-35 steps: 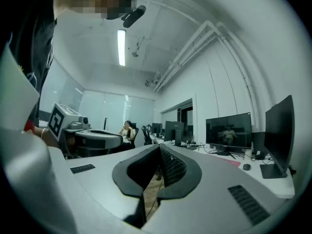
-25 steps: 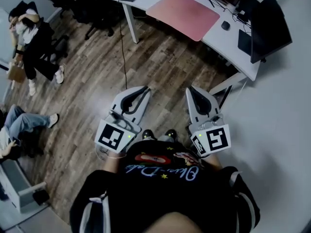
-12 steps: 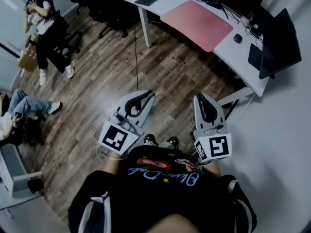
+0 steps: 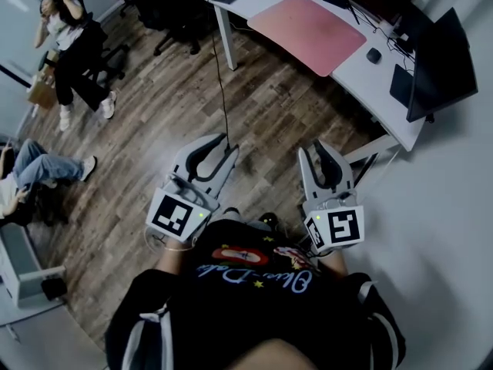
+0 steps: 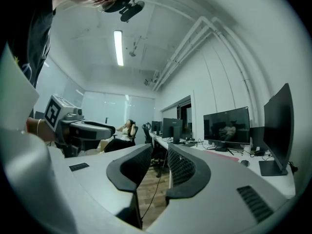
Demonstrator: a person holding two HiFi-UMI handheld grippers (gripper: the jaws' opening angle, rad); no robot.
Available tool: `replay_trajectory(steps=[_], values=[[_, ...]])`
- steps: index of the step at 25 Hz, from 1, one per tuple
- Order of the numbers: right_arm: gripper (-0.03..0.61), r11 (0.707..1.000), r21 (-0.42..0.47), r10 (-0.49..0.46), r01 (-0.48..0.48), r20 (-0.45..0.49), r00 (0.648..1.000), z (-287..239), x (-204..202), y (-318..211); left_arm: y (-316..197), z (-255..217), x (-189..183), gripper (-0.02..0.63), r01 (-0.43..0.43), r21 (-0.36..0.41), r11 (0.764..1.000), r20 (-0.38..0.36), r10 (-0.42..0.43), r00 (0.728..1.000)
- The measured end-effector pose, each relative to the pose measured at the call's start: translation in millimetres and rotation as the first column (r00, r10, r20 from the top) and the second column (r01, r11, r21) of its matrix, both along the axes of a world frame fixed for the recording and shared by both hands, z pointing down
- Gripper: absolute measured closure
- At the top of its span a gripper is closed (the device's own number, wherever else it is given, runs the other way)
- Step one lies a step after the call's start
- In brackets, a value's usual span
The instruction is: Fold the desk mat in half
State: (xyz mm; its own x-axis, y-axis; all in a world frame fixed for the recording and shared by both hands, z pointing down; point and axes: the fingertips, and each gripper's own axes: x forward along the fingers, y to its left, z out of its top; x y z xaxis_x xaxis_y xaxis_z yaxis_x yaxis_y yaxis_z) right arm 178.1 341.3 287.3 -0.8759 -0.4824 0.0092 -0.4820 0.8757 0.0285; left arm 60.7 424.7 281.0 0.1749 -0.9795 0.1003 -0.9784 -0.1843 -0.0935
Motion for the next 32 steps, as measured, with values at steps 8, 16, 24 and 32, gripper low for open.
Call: replay_trajectory(steps=[8, 16, 24, 32], values=[[0.451, 1.0, -0.007, 0.001, -0.001, -0.016, 1.0, 6, 8, -6, -5, 7, -4, 0.455, 0.045, -0.019, 0.999, 0.026, -0.044, 0.999], [0.428, 0.999, 0.008, 0.05, -0.05, -0.039, 0.998, 8, 0, -28, -35, 13, -23, 0.437, 0.025, -0.014, 1.0, 0.044, -0.025, 0.999], [0.416, 0.996, 0.032, 0.084, -0.082, -0.053, 0.995, 2, -37, -59, -72, 11, -64, 0.431, -0.007, 0.011, 1.0, 0.056, 0.006, 0.998], [0.408, 0.996, 0.018, 0.093, -0.092, -0.078, 0.993, 7, -92, -91, -105, 18, -127, 0.431, 0.0, -0.01, 1.0, 0.056, 0.0, 0.998]])
